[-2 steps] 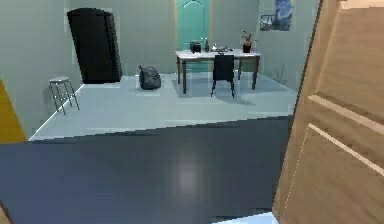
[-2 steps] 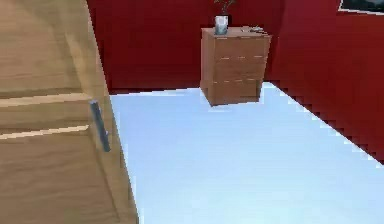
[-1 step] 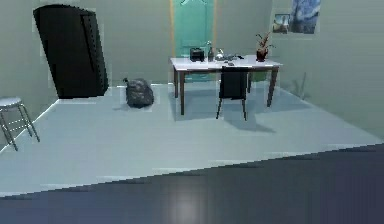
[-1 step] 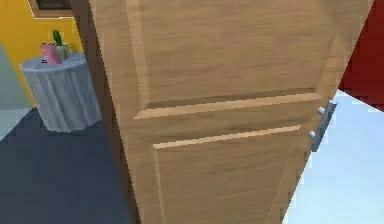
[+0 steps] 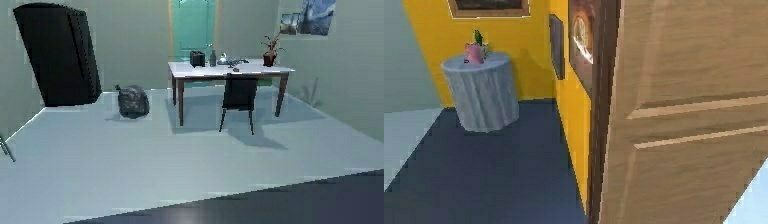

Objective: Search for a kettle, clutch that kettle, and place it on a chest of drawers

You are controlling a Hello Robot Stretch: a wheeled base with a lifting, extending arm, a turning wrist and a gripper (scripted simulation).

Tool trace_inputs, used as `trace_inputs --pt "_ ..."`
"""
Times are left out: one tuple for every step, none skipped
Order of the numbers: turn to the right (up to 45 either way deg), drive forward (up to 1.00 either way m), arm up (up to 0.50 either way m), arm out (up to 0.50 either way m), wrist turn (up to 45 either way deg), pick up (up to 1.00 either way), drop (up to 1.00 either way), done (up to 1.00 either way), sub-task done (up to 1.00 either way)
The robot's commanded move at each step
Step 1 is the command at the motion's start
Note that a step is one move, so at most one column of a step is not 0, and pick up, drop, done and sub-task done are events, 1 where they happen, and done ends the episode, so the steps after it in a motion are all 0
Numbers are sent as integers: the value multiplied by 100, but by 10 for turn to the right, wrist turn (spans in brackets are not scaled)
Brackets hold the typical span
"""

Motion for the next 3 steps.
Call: trace_inputs --pt "0 100 0 0 0 0 0 0 0" --pt "30 0 0 0 0 0 0 0 0" --pt "0 100 0 0 0 0 0 0 0"
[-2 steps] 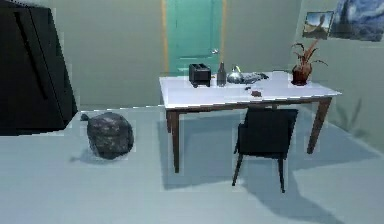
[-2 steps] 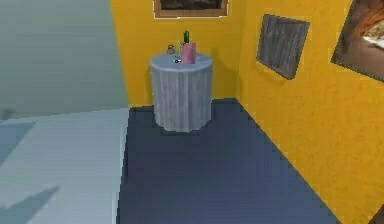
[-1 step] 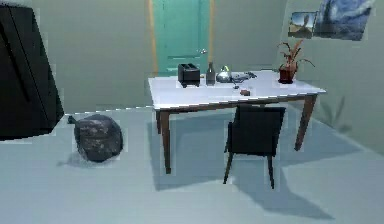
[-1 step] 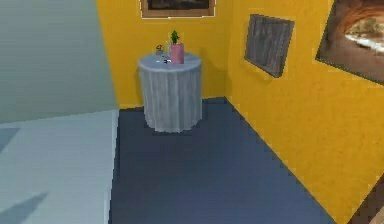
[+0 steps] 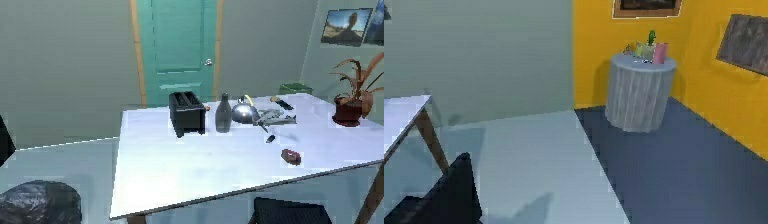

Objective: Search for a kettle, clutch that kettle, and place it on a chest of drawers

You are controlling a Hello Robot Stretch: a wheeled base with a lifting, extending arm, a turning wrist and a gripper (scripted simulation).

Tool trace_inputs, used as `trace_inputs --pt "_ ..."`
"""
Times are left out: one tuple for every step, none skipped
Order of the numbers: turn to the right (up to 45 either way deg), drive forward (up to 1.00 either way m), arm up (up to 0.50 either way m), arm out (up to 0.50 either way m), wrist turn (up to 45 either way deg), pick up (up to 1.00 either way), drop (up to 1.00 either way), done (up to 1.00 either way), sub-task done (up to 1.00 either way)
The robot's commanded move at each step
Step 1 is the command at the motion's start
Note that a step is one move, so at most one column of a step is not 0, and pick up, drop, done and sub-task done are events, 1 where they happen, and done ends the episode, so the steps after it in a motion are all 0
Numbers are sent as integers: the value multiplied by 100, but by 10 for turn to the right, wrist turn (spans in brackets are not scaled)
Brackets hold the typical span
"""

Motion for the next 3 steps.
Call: trace_inputs --pt "210 0 0 0 0 0 0 0 0" --pt "0 5 0 0 0 0 0 0 0" --pt "-450 0 0 0 0 0 0 0 0"
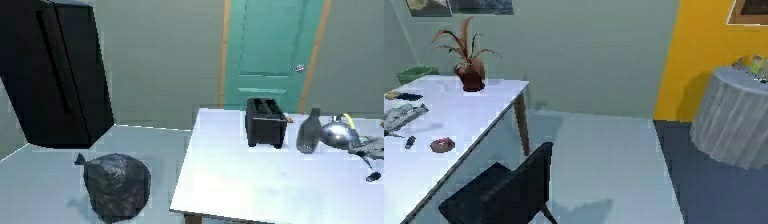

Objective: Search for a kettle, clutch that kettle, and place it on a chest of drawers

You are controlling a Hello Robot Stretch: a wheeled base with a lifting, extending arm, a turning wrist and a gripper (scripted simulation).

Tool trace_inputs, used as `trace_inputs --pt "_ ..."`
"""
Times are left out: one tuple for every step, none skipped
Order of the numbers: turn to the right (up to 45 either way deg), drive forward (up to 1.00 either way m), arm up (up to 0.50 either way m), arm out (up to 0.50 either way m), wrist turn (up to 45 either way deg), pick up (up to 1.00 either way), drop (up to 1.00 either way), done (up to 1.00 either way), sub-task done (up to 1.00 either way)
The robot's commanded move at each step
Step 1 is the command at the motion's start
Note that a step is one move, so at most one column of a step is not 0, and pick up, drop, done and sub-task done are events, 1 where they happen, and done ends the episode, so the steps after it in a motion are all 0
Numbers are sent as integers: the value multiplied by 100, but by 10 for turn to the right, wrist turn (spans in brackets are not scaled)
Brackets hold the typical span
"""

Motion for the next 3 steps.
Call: trace_inputs --pt "-450 0 0 0 0 0 0 0 0" --pt "0 100 0 0 0 0 0 0 0" --pt "0 55 0 0 0 0 0 0 0"
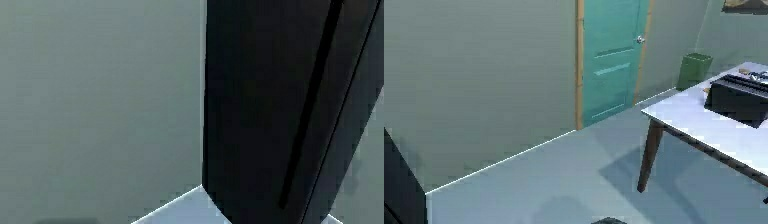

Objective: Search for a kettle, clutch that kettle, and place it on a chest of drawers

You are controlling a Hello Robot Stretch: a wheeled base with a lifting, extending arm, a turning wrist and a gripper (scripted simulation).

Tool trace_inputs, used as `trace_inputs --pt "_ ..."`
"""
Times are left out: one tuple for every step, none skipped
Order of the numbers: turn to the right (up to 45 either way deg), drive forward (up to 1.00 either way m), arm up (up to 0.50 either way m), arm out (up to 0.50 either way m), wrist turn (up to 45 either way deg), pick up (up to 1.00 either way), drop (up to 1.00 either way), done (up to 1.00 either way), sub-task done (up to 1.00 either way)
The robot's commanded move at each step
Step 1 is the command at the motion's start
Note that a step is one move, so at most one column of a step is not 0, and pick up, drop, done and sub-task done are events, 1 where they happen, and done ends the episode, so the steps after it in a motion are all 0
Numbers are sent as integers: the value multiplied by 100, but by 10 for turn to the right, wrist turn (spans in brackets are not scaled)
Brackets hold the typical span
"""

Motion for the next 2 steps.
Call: trace_inputs --pt "450 0 0 0 0 0 0 0 0" --pt "90 0 0 0 0 0 0 0 0"
